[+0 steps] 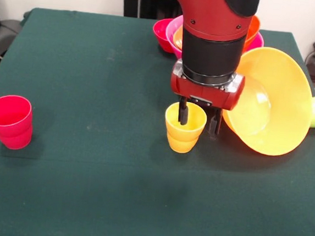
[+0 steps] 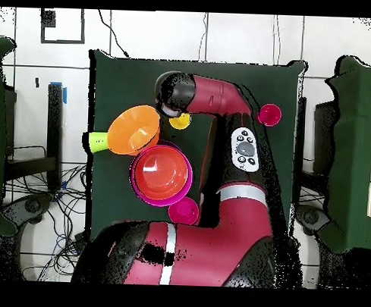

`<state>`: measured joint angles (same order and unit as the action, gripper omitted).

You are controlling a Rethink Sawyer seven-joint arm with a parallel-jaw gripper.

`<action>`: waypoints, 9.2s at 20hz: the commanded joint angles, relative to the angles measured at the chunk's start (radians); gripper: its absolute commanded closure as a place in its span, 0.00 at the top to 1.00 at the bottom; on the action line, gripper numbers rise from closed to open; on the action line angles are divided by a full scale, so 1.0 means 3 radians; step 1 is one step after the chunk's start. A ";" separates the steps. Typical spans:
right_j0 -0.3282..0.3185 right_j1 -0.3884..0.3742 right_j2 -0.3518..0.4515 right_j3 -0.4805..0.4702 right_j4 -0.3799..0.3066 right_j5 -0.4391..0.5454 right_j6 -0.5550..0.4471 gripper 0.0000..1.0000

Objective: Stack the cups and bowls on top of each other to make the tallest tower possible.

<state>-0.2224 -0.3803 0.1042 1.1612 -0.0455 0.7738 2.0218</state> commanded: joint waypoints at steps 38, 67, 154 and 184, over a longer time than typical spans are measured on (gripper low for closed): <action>0.0222 0.0371 -0.0050 0.0561 0.0027 -0.0840 0.0431 1.00; 0.0248 0.0221 -0.0059 0.0333 0.0106 -0.0578 0.0292 0.00; 0.0444 -0.1341 -0.0474 0.1625 0.0626 0.0006 0.0329 0.00; 0.0628 -0.1575 -0.0559 0.2243 0.0668 -0.0525 0.0525 0.00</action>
<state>-0.0584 -0.9167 -0.1218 1.7194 0.1461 0.7270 2.0220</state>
